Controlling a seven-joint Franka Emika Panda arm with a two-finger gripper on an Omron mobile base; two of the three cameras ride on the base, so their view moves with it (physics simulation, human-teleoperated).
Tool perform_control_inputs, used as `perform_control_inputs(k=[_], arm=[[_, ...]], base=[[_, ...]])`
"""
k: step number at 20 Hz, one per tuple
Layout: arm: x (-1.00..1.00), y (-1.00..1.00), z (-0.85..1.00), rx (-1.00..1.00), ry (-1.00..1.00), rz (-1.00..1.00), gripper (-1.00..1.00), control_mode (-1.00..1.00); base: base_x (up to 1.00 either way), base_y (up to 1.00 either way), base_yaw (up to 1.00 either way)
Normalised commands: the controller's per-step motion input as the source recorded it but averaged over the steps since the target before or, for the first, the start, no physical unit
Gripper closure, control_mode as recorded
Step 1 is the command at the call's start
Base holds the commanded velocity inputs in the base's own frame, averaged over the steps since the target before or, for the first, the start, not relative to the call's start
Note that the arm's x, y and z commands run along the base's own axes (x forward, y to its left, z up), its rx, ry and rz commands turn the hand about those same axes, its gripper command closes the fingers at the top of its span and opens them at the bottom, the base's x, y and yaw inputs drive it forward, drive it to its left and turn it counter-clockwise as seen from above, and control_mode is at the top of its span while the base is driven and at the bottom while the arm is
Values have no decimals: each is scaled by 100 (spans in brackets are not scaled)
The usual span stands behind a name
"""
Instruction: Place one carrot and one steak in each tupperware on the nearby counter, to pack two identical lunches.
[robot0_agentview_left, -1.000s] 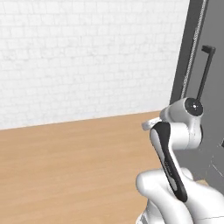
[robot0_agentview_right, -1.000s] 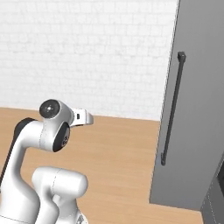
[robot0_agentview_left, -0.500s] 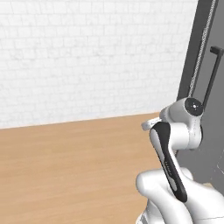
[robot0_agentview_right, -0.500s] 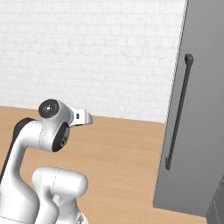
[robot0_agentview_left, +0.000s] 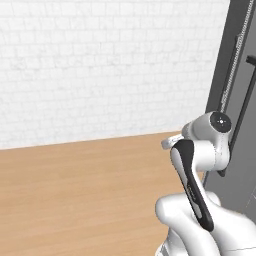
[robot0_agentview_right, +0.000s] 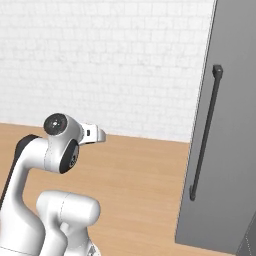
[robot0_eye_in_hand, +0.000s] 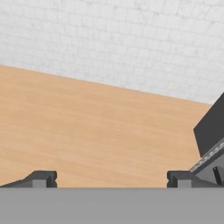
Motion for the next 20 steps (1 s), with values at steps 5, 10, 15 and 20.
perform_control_inputs(k=[5, 10, 15, 20], arm=[[0, 0, 0, 0, 0, 0, -100, 100], [0, 0, 0, 0, 0, 0, -100, 100], [0, 0, 0, 0, 0, 0, -100, 100], [0, 0, 0, 0, 0, 0, -100, 100]], base=[[100, 100, -16], [31, -44, -3], [100, 93, -21], [100, 100, -28]])
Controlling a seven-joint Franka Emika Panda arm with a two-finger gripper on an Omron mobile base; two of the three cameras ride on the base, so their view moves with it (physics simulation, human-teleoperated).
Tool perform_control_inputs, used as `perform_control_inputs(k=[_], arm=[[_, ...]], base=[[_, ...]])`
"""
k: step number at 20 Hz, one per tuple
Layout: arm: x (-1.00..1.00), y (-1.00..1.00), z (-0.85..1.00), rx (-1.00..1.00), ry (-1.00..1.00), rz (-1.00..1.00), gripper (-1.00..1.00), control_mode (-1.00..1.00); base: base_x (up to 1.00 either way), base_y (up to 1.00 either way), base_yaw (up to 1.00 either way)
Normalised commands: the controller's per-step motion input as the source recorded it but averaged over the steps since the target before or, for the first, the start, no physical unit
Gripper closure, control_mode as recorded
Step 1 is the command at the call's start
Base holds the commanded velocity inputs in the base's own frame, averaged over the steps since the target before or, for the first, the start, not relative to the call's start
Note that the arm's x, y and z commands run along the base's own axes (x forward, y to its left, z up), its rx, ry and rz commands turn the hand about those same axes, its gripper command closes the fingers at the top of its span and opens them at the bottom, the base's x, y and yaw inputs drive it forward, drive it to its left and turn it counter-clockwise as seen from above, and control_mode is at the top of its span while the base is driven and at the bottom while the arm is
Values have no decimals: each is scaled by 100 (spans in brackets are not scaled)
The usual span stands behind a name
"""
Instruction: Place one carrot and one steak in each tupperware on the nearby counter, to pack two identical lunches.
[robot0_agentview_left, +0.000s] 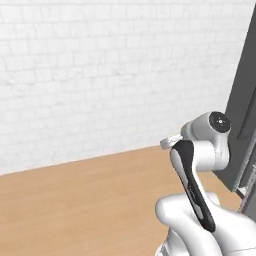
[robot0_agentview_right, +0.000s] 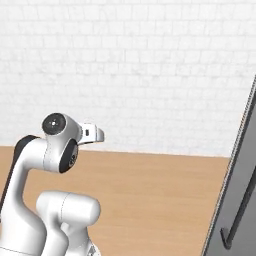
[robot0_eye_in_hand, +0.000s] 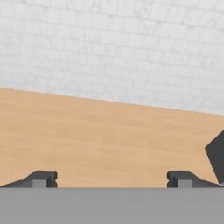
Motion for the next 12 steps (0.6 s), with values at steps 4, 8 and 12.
perform_control_inputs(k=[4, 8, 12], arm=[[0, 0, 0, 0, 0, 0, -100, 100], [0, 0, 0, 0, 0, 0, -100, 100], [0, 0, 0, 0, 0, 0, -100, 100]], base=[[100, 100, -30], [89, 55, -52], [21, 33, -93]])
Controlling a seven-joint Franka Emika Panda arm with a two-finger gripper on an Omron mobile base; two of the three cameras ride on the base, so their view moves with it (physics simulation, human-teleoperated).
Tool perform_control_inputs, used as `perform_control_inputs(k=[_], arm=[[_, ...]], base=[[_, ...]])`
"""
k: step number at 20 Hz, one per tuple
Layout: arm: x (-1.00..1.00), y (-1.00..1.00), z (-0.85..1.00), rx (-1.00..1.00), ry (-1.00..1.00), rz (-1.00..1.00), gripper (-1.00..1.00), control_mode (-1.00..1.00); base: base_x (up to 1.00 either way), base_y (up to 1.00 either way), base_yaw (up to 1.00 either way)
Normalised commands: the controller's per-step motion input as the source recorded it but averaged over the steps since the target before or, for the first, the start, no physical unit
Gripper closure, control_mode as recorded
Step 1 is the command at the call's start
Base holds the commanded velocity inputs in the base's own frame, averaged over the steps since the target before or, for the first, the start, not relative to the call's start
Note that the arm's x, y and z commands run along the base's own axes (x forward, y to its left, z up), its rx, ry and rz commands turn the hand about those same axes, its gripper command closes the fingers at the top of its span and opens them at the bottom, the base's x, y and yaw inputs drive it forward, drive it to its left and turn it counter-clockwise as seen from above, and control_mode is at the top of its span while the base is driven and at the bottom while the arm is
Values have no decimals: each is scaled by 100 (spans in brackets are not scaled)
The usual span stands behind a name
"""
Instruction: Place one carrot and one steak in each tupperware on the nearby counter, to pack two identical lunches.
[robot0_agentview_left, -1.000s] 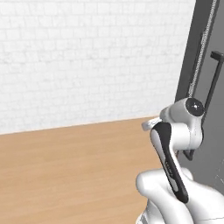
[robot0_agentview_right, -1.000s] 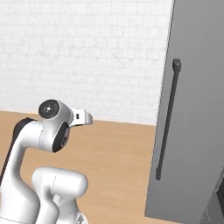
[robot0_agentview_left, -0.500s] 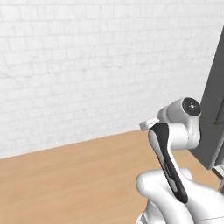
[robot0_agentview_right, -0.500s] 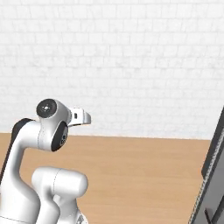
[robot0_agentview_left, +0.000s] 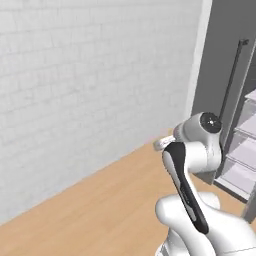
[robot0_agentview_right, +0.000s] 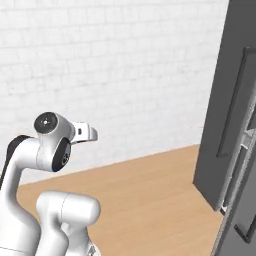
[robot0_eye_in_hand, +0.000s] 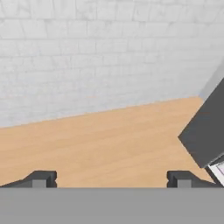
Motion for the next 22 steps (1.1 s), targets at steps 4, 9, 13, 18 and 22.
perform_control_inputs(k=[4, 9, 13, 18, 22], arm=[[0, 0, 0, 0, 0, 0, -100, 100], [0, 0, 0, 0, 0, 0, -100, 100], [0, 0, 0, 0, 0, 0, -100, 100], [0, 0, 0, 0, 0, 0, -100, 100], [0, 0, 0, 0, 0, 0, -100, 100]], base=[[6, 21, -100], [12, 29, -97], [56, 58, -84], [94, 100, -51], [61, 100, -28]])
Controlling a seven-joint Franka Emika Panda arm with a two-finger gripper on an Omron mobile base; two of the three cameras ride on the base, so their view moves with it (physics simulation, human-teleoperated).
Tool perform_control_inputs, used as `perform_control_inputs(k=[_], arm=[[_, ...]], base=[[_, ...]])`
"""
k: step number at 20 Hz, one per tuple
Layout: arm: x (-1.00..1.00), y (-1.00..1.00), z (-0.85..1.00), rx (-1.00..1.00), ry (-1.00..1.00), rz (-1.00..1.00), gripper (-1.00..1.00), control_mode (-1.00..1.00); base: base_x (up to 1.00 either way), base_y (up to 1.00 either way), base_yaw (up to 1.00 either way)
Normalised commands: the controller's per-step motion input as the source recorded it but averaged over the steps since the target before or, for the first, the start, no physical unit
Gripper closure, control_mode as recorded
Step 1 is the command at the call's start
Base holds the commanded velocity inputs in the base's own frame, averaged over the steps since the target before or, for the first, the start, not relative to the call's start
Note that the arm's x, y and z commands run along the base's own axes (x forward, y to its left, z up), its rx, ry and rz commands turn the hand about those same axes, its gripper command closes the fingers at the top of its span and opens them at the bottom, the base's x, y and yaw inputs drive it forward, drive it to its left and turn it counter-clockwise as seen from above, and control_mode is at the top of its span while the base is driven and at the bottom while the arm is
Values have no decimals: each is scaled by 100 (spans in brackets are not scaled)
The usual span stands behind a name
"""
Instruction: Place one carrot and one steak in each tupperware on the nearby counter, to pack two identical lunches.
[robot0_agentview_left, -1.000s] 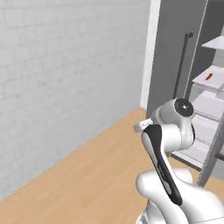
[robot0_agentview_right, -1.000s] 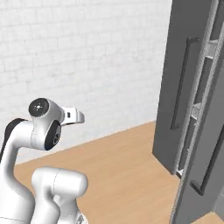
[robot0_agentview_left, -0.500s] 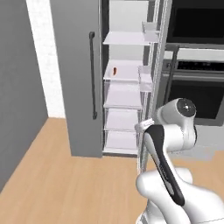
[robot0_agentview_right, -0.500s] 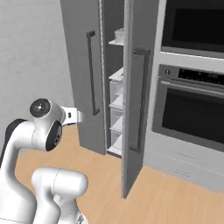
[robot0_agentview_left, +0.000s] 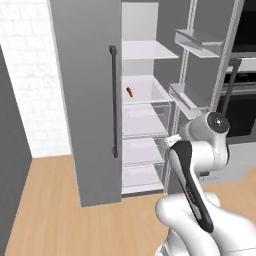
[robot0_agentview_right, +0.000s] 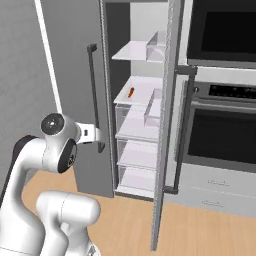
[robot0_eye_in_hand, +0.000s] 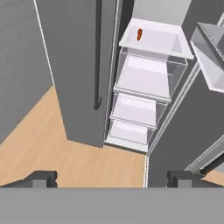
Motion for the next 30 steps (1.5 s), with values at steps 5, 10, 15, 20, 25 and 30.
perform_control_inputs(k=[5, 10, 15, 20, 25, 30], arm=[[0, 0, 0, 0, 0, 0, -100, 100], [0, 0, 0, 0, 0, 0, -100, 100], [0, 0, 0, 0, 0, 0, -100, 100], [0, 0, 0, 0, 0, 0, -100, 100], [0, 0, 0, 0, 0, 0, -100, 100], [0, 0, 0, 0, 0, 0, -100, 100]], base=[[6, 10, -1], [15, 95, -22], [43, 14, -40], [47, -5, -6], [81, -2, -4], [23, -59, -3]])
